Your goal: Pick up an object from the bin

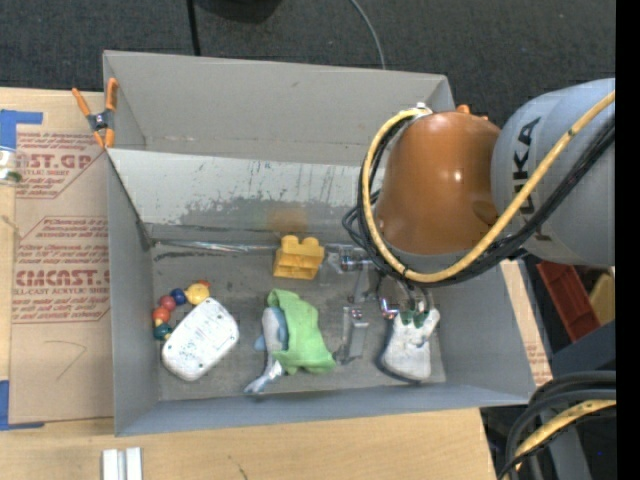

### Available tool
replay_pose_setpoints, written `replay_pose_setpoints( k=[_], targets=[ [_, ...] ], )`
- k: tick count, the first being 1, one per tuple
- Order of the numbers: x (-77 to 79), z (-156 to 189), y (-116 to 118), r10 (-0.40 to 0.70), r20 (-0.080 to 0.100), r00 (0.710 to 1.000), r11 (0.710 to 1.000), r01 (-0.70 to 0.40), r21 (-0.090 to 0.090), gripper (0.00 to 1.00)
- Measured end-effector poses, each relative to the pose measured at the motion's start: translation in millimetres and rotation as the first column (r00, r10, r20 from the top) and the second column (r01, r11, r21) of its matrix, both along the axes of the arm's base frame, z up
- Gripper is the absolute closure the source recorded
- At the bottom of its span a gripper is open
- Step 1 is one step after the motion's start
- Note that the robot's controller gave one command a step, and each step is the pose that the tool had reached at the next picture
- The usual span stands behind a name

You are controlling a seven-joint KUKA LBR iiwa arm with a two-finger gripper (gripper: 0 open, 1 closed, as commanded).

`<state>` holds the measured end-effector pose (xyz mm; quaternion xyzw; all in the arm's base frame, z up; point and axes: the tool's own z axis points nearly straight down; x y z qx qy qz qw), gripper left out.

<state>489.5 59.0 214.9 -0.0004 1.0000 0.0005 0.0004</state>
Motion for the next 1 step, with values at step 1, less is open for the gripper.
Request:
replay_pose_setpoints(
  k=[1],
  targets=[
    [2.1, -32.3, 8.5, 0.036, 0.008, 0.999, 0.999, -0.036, 0.000, 0.00]
  ],
)
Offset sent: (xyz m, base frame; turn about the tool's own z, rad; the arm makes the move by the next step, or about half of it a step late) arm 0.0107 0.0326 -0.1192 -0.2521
